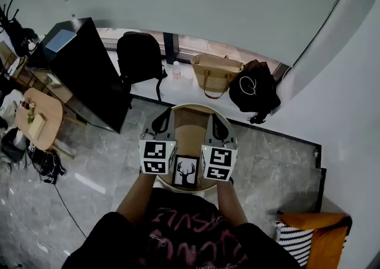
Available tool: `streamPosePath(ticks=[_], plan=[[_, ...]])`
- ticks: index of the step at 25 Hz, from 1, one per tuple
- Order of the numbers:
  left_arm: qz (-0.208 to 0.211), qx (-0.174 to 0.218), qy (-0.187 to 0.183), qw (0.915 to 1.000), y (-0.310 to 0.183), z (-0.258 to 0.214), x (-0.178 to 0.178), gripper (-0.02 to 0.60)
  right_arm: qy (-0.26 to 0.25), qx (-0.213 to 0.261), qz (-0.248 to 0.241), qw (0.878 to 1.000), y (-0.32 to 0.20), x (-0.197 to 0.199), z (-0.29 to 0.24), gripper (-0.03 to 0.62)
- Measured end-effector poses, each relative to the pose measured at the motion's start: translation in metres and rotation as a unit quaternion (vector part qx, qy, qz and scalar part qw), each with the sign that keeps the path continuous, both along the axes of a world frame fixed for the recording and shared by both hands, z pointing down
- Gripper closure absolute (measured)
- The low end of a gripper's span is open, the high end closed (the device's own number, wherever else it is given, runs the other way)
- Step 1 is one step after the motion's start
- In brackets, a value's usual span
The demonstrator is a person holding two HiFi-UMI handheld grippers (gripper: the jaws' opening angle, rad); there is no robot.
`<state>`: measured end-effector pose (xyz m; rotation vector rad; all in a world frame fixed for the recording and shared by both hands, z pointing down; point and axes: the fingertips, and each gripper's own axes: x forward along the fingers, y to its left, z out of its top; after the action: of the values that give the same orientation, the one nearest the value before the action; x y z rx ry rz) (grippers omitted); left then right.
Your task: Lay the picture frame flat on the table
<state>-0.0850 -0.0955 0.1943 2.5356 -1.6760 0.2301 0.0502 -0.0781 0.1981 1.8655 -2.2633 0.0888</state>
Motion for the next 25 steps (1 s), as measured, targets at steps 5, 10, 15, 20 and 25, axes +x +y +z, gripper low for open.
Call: streamPosePath(ticks=[5,10,15,20,25], plan=[[-0.003,0.016,-0.003,0.9999,-0.002,-0.015,0.000,0.572,-0.002,0.012,0.005,1.000,-0.001,0.004,-0.011,0.574],[-0.004,0.018,-0.007,0.9998,-0.001,-0.014,-0.004,0.572,-0.003,0.013,0.005,1.000,-0.002,0.001,-0.010,0.574],[-0.003,0.016,-0.006,0.9998,-0.003,-0.014,-0.008,0.572,-0.001,0.007,0.006,1.000,-0.002,-0.004,-0.005,0.574],[-0.003,0.010,-0.004,0.9999,-0.002,-0.008,-0.012,0.572,0.000,0.003,0.009,1.000,-0.001,-0.007,-0.003,0.574],[-0.003,0.008,-0.003,1.0000,0.000,-0.005,-0.018,0.572,0.002,0.001,0.015,1.000,0.004,-0.008,0.001,0.574]])
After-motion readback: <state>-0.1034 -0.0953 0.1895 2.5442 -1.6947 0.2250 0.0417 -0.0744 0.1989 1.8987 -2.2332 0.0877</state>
